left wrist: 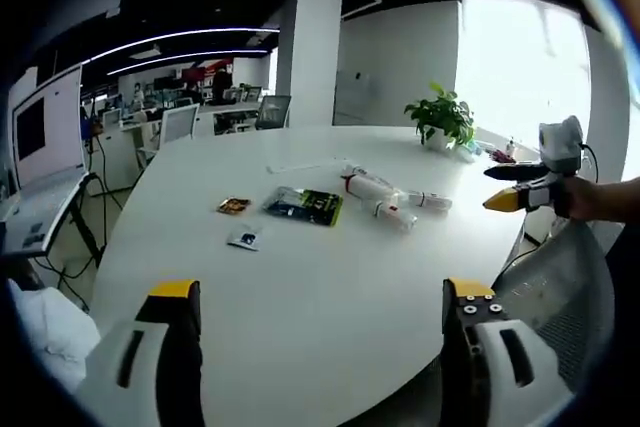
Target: Arrange the skincare products in the storage area until every visible bottle or jar stands upright without overlapping.
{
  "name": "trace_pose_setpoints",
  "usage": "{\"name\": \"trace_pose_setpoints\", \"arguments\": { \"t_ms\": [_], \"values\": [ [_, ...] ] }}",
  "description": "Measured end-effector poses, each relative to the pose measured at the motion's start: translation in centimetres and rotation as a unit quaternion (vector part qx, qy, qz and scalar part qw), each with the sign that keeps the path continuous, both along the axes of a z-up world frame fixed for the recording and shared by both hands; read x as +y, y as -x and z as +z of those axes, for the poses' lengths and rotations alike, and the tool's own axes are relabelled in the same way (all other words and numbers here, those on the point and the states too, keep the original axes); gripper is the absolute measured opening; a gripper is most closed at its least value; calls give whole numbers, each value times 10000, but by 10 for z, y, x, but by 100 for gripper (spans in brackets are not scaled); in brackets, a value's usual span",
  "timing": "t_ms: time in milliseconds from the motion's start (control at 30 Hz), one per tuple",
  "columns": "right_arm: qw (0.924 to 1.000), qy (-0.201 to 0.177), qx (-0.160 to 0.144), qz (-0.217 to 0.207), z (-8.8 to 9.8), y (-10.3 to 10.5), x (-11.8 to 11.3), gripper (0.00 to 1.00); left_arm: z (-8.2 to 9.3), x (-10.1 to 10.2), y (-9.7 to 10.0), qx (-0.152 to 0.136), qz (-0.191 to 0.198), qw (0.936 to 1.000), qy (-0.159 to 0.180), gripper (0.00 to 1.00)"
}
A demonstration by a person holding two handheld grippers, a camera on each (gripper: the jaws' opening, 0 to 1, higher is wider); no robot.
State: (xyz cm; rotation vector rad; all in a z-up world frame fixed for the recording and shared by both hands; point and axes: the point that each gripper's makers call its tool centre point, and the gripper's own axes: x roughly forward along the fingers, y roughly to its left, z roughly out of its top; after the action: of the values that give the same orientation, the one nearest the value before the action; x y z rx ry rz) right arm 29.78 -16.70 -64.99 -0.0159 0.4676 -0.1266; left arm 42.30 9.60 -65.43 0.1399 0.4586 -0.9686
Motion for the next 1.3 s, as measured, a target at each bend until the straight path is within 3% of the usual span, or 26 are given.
{"name": "trace_pose_setpoints", "arguments": {
  "t_ms": [1300],
  "values": [
    [9998, -84, 172, -44, -7, 2, -1, 91, 0, 3, -2, 20, 133, 9999, -60, 95]
  ]
}}
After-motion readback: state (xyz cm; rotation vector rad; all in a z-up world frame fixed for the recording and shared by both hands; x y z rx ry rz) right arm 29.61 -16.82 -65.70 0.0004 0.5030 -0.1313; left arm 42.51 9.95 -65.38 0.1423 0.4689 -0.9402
